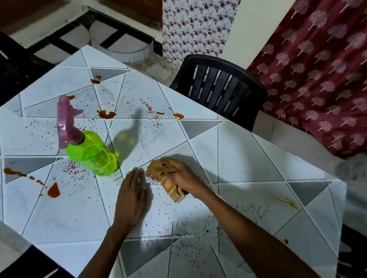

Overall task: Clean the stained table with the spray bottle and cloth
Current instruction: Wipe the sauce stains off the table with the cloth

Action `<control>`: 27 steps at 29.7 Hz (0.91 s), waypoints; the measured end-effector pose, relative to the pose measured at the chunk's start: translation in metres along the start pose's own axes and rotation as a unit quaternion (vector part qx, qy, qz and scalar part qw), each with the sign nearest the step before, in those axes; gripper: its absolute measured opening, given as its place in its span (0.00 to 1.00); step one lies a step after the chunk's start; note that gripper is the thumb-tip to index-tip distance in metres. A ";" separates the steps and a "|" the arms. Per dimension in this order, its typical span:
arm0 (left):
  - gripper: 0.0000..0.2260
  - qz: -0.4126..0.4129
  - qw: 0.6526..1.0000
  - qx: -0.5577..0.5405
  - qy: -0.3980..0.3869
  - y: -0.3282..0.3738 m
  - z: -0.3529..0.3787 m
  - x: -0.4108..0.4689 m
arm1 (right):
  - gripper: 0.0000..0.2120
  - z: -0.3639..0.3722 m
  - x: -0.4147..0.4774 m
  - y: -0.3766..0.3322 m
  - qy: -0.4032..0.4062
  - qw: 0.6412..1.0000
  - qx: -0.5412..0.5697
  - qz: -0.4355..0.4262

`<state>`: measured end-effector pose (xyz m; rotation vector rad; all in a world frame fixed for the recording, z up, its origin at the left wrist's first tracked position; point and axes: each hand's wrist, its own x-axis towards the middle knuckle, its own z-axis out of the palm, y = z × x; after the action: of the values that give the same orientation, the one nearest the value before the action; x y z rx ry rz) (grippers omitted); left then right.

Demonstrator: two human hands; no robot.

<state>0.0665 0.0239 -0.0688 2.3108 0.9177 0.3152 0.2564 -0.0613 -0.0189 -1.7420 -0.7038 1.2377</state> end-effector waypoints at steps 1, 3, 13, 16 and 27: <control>0.24 0.007 1.000 -0.001 -0.001 0.005 0.000 -0.001 | 0.22 -0.012 -0.015 0.001 0.023 0.999 0.048 0.002; 0.25 0.018 1.000 -0.001 0.002 0.016 0.002 -0.003 | 0.23 -0.044 -0.044 0.003 0.071 0.988 0.136 0.014; 0.27 0.012 1.000 0.003 0.015 0.035 0.023 -0.004 | 0.24 -0.201 -0.112 0.063 0.408 0.890 0.185 0.088; 0.25 0.022 0.999 -0.006 0.026 0.035 0.023 -0.002 | 0.20 -0.191 -0.090 0.066 0.415 0.889 0.139 0.133; 0.23 -0.012 0.999 -0.017 0.046 0.007 0.011 0.012 | 0.19 -0.002 0.006 0.010 0.131 0.990 -0.055 0.018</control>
<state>0.0837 0.0233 -0.0729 2.2678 0.9774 0.4273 0.2596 -0.0617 -0.0302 -1.9722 -0.5964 0.9844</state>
